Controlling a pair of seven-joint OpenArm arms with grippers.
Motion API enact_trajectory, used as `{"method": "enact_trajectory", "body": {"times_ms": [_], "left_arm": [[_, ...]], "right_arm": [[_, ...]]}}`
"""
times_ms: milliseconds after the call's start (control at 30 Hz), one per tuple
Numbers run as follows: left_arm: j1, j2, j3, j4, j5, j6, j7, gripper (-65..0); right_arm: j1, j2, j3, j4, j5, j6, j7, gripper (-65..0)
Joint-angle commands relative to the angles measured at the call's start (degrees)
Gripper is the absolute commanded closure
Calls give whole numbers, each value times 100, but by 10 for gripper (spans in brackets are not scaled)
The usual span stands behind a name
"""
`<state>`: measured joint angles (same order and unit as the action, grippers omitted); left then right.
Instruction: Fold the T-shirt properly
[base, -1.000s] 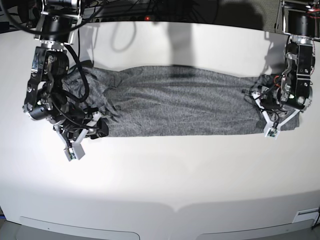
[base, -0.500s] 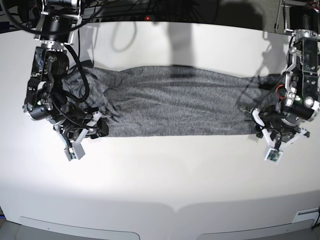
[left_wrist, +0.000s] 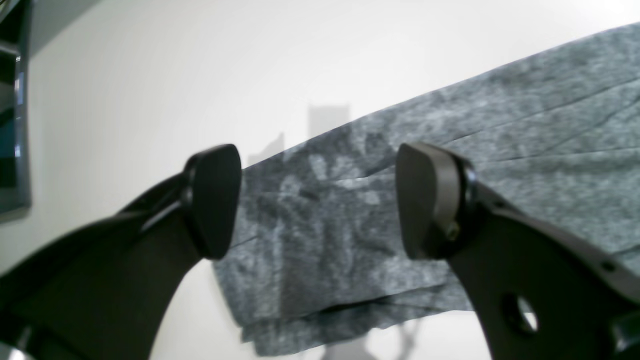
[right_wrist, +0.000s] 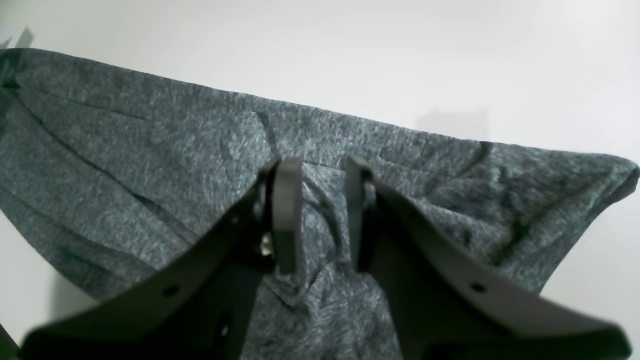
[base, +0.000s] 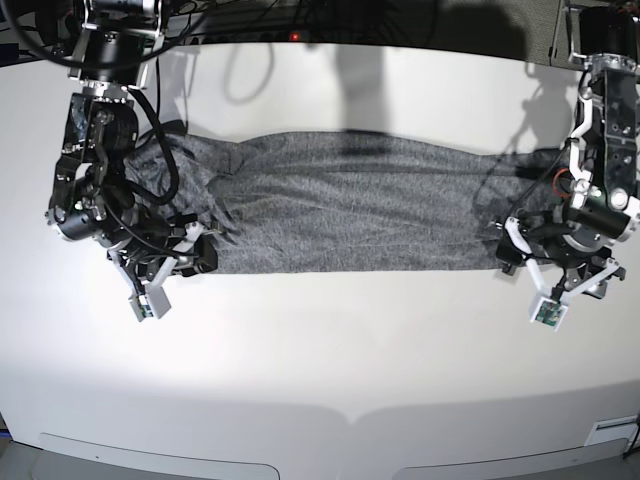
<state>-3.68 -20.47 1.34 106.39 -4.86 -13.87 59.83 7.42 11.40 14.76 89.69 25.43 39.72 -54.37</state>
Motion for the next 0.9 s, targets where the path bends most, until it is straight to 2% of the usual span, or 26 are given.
{"method": "enact_trajectory", "body": {"times_ms": [0, 233, 500, 567, 667, 733, 867], "left_arm": [[-111, -68, -24, 96, 111, 20, -114, -455], [-111, -68, -24, 96, 1296, 24, -107, -455], [-127, -149, -24, 96, 1991, 26, -269, -455], [-160, -339, -24, 96, 1971, 39, -280, -454], [-299, -717, -24, 96, 1812, 35, 17, -452], [-404, -1038, -24, 94, 1475, 35, 208, -452], [-496, -1714, -24, -76, 780, 33, 210, -452]], "right_arm": [[116, 50, 24, 105, 72, 28, 96, -161], [114, 52, 24, 105, 72, 28, 94, -161], [114, 50, 24, 107, 74, 28, 94, -161], [114, 50, 24, 107, 74, 28, 94, -161], [114, 50, 22, 105, 74, 28, 94, -161], [114, 50, 22, 105, 74, 28, 94, -161], [114, 50, 22, 105, 79, 28, 94, -161]]}}
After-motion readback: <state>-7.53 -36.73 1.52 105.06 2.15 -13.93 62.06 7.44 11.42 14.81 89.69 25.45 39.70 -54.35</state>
